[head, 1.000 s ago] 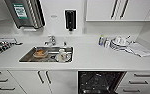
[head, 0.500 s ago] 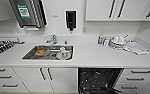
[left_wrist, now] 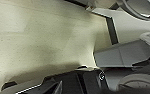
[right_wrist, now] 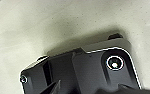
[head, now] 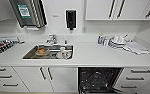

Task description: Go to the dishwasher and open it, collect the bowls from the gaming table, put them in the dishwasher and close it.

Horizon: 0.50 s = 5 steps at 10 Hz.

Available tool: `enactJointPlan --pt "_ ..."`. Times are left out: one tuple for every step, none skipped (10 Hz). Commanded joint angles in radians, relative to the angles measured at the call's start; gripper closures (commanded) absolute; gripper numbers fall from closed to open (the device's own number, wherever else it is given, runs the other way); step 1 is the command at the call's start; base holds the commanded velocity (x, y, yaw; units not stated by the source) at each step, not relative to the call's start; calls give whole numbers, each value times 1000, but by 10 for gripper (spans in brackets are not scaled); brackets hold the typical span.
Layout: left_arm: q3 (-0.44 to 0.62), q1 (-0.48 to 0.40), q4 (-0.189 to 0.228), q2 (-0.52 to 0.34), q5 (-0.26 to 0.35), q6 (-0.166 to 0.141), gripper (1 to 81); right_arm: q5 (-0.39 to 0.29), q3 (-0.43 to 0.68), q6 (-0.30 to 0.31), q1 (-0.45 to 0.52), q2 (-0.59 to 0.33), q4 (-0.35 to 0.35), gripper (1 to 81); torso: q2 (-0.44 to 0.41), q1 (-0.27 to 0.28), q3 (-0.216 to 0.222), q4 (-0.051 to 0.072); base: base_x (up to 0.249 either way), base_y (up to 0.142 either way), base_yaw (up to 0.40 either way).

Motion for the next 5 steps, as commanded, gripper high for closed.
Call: enactJointPlan --pt "-104 63 58 47 -11 7 10 58 4 -112 -33 3 -2 10 0 0 0 0 0 0 0" --pt "-158 102 61 73 -51 7 10 70 -6 -130 -56 16 -2 10 0 0 0 0 0 0 0" --pt "-227 133 61 103 -56 7 10 78 -22 -149 -83 35 -3 10 0 0 0 0 0 0 0" --pt "-296 165 59 137 -57 7 10 80 -49 -152 -111 63 -3 10 0 0 0 0 0 0 0" --pt "-357 193 58 169 -59 7 10 93 -84 -153 -134 93 -18 10 0 0 0 0 0 0 0"
